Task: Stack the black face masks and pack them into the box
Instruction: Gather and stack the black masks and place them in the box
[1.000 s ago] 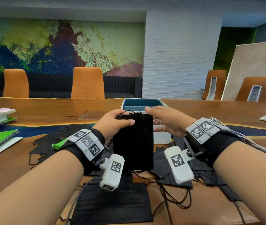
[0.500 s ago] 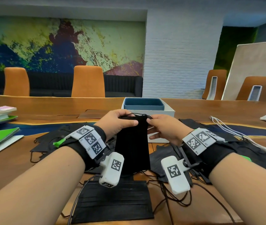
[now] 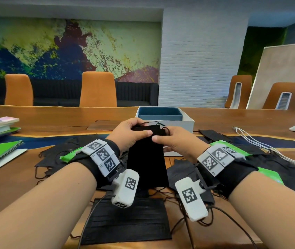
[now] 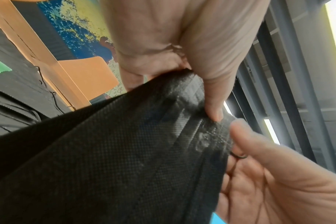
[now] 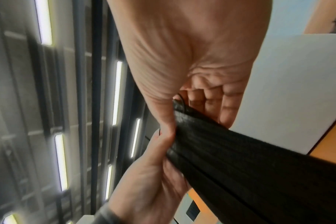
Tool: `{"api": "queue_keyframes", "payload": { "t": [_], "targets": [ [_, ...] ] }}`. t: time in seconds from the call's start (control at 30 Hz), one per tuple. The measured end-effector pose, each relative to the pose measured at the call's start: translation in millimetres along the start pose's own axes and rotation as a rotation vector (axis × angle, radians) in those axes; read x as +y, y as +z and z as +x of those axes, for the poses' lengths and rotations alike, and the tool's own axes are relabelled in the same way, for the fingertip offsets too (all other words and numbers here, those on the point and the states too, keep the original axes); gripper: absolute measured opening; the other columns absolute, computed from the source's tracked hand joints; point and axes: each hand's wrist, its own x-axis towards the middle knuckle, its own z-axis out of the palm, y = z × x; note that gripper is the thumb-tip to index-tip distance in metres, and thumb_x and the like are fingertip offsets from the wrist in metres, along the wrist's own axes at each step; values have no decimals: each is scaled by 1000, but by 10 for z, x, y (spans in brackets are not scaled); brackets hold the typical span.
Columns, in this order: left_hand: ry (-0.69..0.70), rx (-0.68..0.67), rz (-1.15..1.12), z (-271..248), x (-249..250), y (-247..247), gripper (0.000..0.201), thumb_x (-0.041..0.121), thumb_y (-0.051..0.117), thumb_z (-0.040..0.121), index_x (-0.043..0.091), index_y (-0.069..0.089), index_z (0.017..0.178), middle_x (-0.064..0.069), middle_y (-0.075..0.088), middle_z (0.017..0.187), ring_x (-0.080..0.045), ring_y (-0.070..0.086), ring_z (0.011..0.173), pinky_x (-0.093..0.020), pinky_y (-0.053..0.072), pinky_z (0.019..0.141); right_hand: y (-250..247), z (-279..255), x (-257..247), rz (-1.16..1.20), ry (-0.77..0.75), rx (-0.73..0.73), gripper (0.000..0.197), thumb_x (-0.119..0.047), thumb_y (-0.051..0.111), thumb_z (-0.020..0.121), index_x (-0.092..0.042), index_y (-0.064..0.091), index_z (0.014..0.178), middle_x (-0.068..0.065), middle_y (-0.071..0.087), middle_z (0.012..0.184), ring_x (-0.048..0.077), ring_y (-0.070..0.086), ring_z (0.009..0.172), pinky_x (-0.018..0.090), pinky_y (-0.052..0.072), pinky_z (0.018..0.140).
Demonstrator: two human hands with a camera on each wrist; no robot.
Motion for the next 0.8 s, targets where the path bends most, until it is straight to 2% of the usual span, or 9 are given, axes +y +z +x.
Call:
{"api": "queue_keyframes", "payload": {
  "t": [0.1,0.2,0.27,0.33,0.43,0.53,0.57,0.67,0.8],
  "targets": [
    [-7,-16,38,-22,44,42,16,23,73,81,32,62,89,-6,65,107,-26,63,101,-43,52,92,51,17,13,-52,-1,9,22,-7,58,92,-16,57,112,9,66,106,20,64,99,27,55,81],
    [-55,-58,-50,-42,89,37,39,28,73,81,42,51,110,-9,56,119,-29,61,107,-46,50,96,17,46,42,-62,17,20,26,-5,56,92,-16,57,116,12,66,112,24,64,106,37,54,91],
    [-117,-46,-179,-45,82,13,60,24,75,79,39,39,125,-10,53,125,-29,59,112,-46,50,96,-44,73,78,10,22,57,31,-3,56,92,-16,57,120,11,66,115,25,63,108,43,51,95],
    [-178,-64,-265,-66,67,-3,69,16,73,80,32,33,134,-12,56,126,-28,60,112,-47,51,93,-108,103,95,151,24,102,33,0,53,92,-12,58,123,12,66,117,26,63,110,42,51,95],
    [-250,-147,-274,-113,46,8,58,6,65,85,22,38,134,-14,58,126,-28,58,115,-44,52,90,-174,127,96,349,21,161,36,5,49,93,-9,55,125,11,66,118,24,62,109,38,52,91],
    [-300,-207,-298,-143,26,73,41,-3,55,89,19,46,123,-17,57,124,-26,61,106,-38,56,81,-147,120,157,468,21,197,38,6,46,94,-9,51,128,14,63,121,26,60,112,42,49,97],
    [-308,-223,-303,-154,11,102,42,-6,53,89,19,46,122,-18,56,125,-26,62,106,-37,56,81,-111,108,204,473,35,210,37,5,46,94,-9,50,128,15,63,121,27,60,112,44,48,98],
    [-306,-271,-260,-184,-42,179,54,-12,51,88,19,40,131,-19,53,131,-30,57,116,-41,50,93,15,55,334,447,37,236,34,-1,50,94,-14,53,126,11,65,119,26,61,112,45,49,97],
    [-287,-334,-150,-205,-122,258,70,-7,58,82,23,33,141,-12,55,130,-26,55,119,-34,48,93,107,33,440,488,53,221,36,-13,58,93,-15,53,129,10,64,121,25,61,112,42,51,92]
  ]
}}
